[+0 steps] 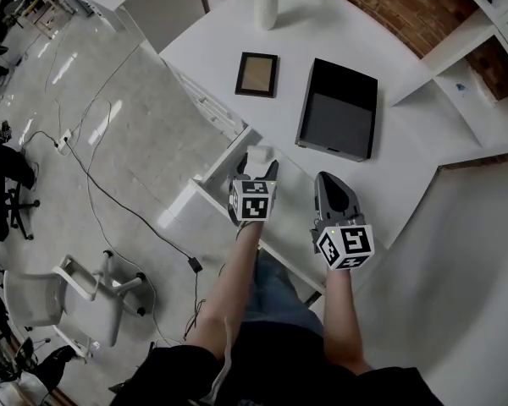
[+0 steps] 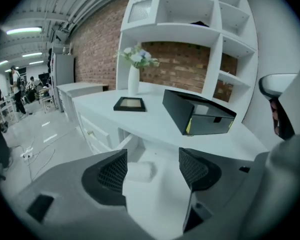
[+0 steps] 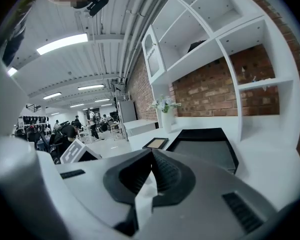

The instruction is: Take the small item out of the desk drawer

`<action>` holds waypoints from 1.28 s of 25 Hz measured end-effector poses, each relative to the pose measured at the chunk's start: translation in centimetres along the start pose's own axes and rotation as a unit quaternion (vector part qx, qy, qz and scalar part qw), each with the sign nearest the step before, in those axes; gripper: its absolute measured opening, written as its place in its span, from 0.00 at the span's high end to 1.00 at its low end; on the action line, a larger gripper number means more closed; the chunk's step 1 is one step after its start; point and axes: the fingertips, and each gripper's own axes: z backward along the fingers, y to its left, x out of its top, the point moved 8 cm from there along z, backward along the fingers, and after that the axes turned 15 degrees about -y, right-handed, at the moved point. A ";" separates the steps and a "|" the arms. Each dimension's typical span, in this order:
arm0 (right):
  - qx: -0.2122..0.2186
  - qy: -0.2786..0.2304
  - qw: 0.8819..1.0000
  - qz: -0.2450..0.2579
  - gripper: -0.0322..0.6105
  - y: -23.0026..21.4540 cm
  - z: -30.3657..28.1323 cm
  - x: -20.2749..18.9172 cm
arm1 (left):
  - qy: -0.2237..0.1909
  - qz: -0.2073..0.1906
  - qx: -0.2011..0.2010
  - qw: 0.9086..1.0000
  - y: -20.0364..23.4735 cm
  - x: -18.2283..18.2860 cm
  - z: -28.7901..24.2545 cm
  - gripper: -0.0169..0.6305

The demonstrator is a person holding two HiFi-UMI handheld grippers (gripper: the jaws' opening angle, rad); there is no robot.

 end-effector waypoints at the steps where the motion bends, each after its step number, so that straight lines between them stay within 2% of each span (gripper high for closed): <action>1: 0.000 0.004 1.000 -0.002 0.95 -0.1 -0.1 -0.3 | 0.011 0.008 0.006 1.000 0.2 -0.6 -0.5 0.52; 8: 0.010 0.033 0.999 -0.015 0.95 -0.7 -0.8 -2.7 | 0.084 0.037 0.031 0.995 1.4 -4.7 -4.4 0.51; 13: 0.018 0.053 0.998 -0.022 0.95 -1.2 -1.2 -4.4 | 0.118 0.039 0.044 0.991 2.3 -7.2 -7.0 0.51; 27: 0.018 0.082 0.996 -0.043 0.95 -2.6 -1.3 -6.6 | 0.150 0.010 0.060 0.987 3.4 -9.3 -10.1 0.49; 32: 0.014 0.081 0.995 -0.048 0.95 -3.0 -1.3 -6.7 | 0.149 0.000 0.057 0.987 3.2 -9.1 -10.0 0.53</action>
